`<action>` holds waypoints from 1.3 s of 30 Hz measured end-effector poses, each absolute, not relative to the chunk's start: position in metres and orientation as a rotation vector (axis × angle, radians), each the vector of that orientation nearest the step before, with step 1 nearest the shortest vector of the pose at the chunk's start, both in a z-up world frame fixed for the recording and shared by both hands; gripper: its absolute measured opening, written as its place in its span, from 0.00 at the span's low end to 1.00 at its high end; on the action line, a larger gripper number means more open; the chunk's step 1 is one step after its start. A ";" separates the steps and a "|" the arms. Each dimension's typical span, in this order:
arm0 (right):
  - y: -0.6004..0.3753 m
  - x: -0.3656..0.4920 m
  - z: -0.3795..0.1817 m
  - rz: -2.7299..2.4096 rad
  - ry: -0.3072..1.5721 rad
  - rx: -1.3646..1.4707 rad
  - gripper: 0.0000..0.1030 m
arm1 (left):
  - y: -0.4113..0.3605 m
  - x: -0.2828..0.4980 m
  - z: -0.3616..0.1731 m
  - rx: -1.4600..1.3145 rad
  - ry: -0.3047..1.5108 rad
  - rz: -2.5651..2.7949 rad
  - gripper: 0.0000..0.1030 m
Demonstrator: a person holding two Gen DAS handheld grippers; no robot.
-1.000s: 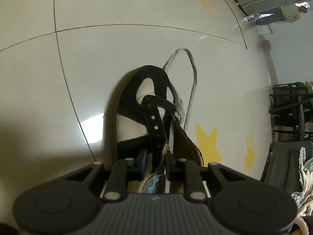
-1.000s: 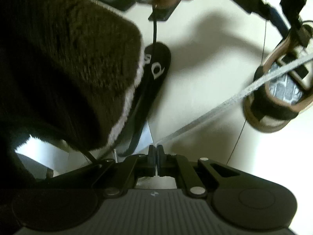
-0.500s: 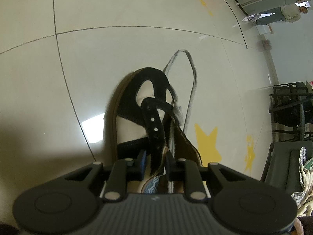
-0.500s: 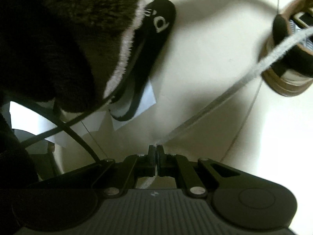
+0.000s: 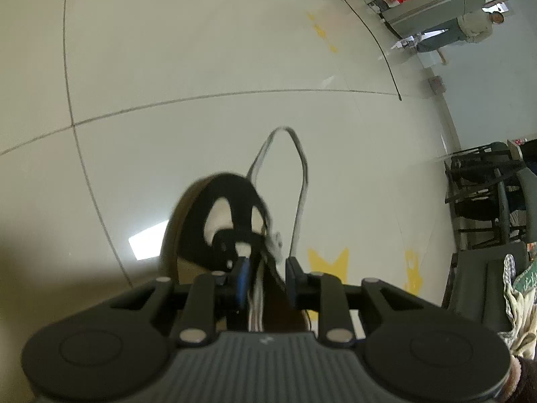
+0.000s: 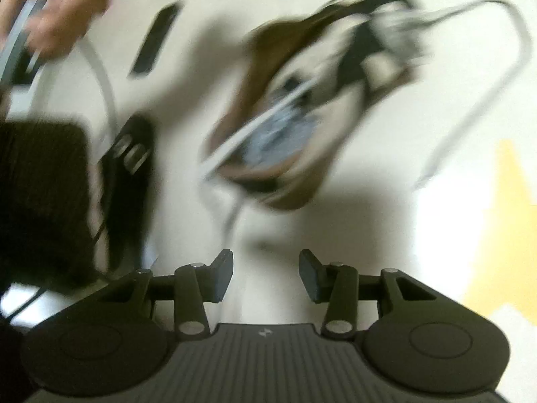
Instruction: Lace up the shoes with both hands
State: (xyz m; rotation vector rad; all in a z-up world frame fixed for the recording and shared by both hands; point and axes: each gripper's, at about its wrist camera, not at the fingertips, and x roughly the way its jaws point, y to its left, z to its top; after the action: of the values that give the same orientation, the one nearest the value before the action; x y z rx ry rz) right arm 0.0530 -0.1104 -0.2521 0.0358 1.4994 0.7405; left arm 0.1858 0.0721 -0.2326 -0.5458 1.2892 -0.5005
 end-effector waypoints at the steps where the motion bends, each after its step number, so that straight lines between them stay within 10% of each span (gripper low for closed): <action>1: -0.118 0.061 -0.251 0.702 1.475 0.047 0.46 | 0.070 0.189 -0.234 -0.553 1.288 -0.501 0.24; 21: -0.151 0.157 -0.241 0.615 1.159 0.321 0.31 | 0.062 0.212 -0.261 -0.597 1.294 -0.504 0.25; 24: -0.162 0.161 -0.247 0.595 1.180 0.438 0.04 | 0.062 0.213 -0.259 -0.616 1.282 -0.512 0.25; 39: -0.236 0.177 -0.228 0.484 1.004 1.081 0.04 | 0.035 0.212 -0.258 -0.499 1.247 -0.706 0.33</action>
State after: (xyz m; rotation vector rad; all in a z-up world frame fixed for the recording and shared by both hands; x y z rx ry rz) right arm 0.1770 -0.2358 -0.2284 1.0812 1.0044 0.4839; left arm 0.2123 0.0353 -0.2583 -0.4994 1.2472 -0.7060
